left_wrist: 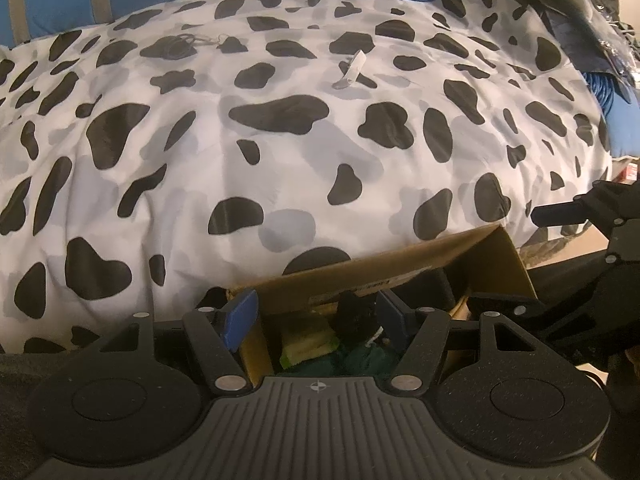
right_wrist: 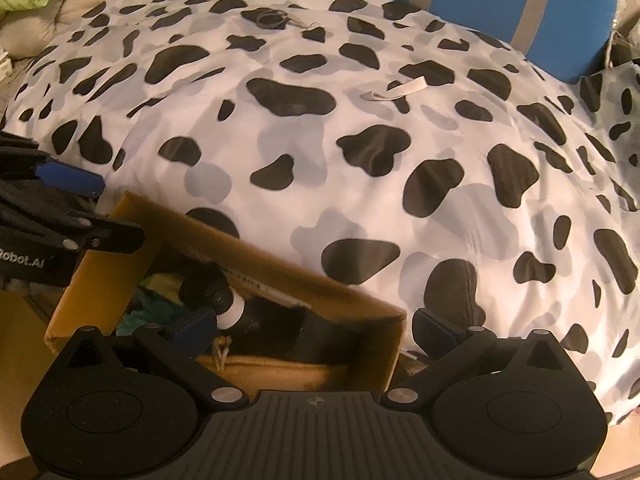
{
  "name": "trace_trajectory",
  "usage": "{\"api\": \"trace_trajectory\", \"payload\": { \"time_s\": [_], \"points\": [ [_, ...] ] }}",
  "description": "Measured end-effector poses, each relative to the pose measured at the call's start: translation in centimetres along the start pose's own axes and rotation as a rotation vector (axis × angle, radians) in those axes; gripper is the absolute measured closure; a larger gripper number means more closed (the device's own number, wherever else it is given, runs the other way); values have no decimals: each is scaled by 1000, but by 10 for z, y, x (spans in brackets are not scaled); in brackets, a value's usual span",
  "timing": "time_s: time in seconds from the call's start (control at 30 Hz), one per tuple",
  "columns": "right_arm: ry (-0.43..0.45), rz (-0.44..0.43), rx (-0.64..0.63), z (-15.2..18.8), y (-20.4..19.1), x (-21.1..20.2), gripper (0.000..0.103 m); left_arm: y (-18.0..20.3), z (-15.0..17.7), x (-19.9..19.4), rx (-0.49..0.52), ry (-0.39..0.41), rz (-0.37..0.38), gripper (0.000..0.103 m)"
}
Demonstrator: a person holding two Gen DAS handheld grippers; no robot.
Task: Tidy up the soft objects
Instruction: 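Move both tools from the box back over the bedsheet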
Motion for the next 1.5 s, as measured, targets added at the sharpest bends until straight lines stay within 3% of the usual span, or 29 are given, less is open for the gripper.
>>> {"api": "trace_trajectory", "payload": {
  "time_s": [0.67, 0.93, 1.1, 1.27, 1.37, 1.43, 1.5],
  "points": [
    [77, 50, 168, -21, 34, -10, 0, -12, -8, -2, -45, 32, 5, 38],
    [117, 42, 215, -20, 47, -12, 0, -28, -14, 0, -111, 35, 6, 38],
    [170, 41, 258, -25, 62, -9, 0, -25, -23, 5, -78, 39, -2, 38],
    [223, 34, 270, -42, 77, -8, 0, -31, -37, -1, -21, 144, -28, 38],
    [249, 31, 258, -54, 84, -2, 0, -42, -49, 11, -21, 204, -24, 39],
    [260, 30, 242, -62, 87, 3, 0, -51, -58, 18, -52, 196, -82, 39],
    [273, 29, 228, -71, 90, 8, 0, -51, -71, 12, -58, 248, -63, 39]
  ]
}}
Point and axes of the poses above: each gripper's, at about its wrist camera, not at the fingertips, and x roughly the way its jaws point, y to its right, z to its underside, the point moved 7 cm from there along x, roughly the way its jaws point, and after that the axes turned 7 degrees about -x, right-handed, at the moved point
